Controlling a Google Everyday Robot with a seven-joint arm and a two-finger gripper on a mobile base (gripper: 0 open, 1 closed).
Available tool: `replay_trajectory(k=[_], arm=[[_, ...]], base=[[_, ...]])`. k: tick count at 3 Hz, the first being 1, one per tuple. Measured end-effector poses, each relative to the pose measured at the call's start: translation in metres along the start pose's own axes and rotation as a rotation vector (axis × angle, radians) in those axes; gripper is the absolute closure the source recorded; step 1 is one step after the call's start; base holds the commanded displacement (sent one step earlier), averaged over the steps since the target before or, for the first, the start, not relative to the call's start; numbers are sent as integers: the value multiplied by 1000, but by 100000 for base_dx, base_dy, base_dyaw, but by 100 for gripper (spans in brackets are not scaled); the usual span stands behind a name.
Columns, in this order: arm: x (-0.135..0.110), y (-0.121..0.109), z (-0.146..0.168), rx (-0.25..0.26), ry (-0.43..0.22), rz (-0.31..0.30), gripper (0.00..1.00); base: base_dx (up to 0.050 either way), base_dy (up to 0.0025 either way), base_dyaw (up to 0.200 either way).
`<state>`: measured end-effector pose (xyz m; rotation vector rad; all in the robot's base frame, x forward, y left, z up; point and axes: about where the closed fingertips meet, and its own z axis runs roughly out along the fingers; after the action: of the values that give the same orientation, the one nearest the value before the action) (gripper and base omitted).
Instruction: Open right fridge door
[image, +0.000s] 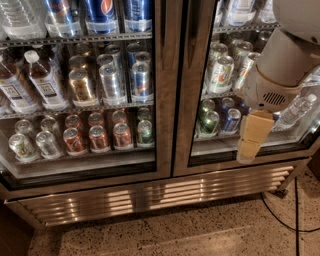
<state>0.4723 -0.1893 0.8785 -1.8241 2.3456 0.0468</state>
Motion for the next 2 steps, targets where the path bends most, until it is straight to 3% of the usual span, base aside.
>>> replay_trajectory(k=[2], arm=[[-11, 3, 9, 0, 7, -23, 0]], base=[[0, 0, 0]])
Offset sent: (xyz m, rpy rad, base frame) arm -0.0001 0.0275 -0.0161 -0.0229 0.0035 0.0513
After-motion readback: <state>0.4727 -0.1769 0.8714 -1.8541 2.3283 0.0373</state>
